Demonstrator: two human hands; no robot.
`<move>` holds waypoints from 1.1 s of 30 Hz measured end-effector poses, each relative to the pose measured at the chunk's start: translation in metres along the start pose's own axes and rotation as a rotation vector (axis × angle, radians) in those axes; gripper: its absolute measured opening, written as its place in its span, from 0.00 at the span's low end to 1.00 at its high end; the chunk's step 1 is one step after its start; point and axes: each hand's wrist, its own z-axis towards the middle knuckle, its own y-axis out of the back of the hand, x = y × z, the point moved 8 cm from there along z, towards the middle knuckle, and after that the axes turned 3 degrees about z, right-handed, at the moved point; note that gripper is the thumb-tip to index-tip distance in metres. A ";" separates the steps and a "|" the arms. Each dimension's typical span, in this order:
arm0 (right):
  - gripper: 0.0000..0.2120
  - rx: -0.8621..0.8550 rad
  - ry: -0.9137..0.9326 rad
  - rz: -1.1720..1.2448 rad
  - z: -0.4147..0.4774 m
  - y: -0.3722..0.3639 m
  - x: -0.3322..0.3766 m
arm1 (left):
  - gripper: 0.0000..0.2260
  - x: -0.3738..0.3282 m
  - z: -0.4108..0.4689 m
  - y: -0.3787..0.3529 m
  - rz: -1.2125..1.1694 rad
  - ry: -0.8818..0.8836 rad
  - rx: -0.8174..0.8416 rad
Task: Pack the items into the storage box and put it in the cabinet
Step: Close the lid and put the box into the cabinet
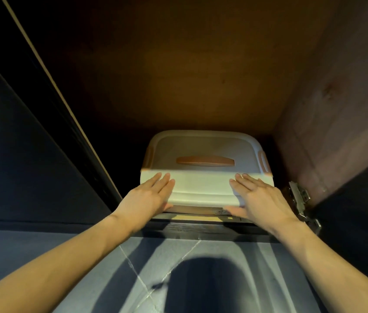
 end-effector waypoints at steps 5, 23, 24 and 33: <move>0.47 -0.121 -0.149 0.238 -0.008 -0.004 -0.021 | 0.41 0.025 0.002 0.012 -0.586 0.260 -0.152; 0.50 -0.177 -0.230 0.488 -0.005 -0.013 -0.037 | 0.48 0.040 0.006 0.000 -0.798 0.372 -0.222; 0.51 -0.173 -0.232 0.484 -0.004 -0.013 -0.038 | 0.48 0.040 0.006 -0.001 -0.796 0.377 -0.221; 0.51 -0.167 -0.217 0.445 -0.001 -0.015 -0.045 | 0.47 0.035 0.008 0.000 -0.766 0.372 -0.225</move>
